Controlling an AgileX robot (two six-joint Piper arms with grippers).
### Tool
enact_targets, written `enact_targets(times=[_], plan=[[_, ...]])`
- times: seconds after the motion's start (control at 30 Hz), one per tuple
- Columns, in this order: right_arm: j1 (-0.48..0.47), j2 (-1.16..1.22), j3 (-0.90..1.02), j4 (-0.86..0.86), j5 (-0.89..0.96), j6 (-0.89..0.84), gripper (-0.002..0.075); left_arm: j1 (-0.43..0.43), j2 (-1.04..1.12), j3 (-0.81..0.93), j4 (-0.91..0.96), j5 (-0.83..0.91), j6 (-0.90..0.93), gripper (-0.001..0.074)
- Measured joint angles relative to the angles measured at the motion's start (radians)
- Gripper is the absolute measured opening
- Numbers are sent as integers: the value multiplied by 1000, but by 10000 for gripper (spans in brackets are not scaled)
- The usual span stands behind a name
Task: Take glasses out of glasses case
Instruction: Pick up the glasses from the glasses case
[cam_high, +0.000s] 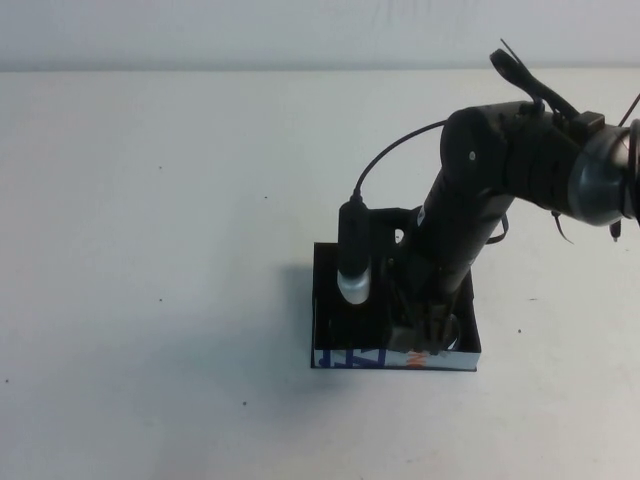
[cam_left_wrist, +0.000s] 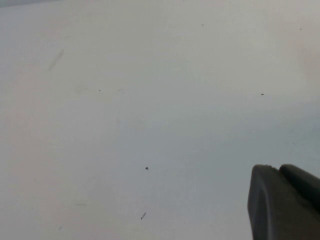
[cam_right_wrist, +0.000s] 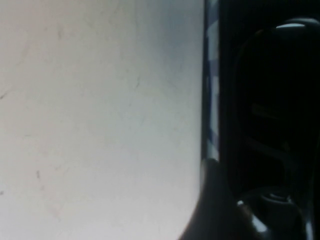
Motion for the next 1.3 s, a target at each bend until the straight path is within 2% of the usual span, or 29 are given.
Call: enact_targets(times=[0.3, 1.07, 1.13, 1.2, 1.3], plan=[[1, 12, -2, -10, -114, 0, 356, 0, 0, 0, 0, 0, 0, -4], [2, 83, -10, -15, -125, 0, 350, 0, 0, 0, 0, 0, 0, -4], [2, 83, -10, -15, -125, 0, 319, 0, 0, 0, 0, 0, 0, -4], [2, 83, -10, -15, -123, 0, 246, 0, 0, 0, 0, 0, 0, -4], [2, 83, -29, -13, -94, 3, 83, 0, 0, 0, 0, 0, 0, -4]])
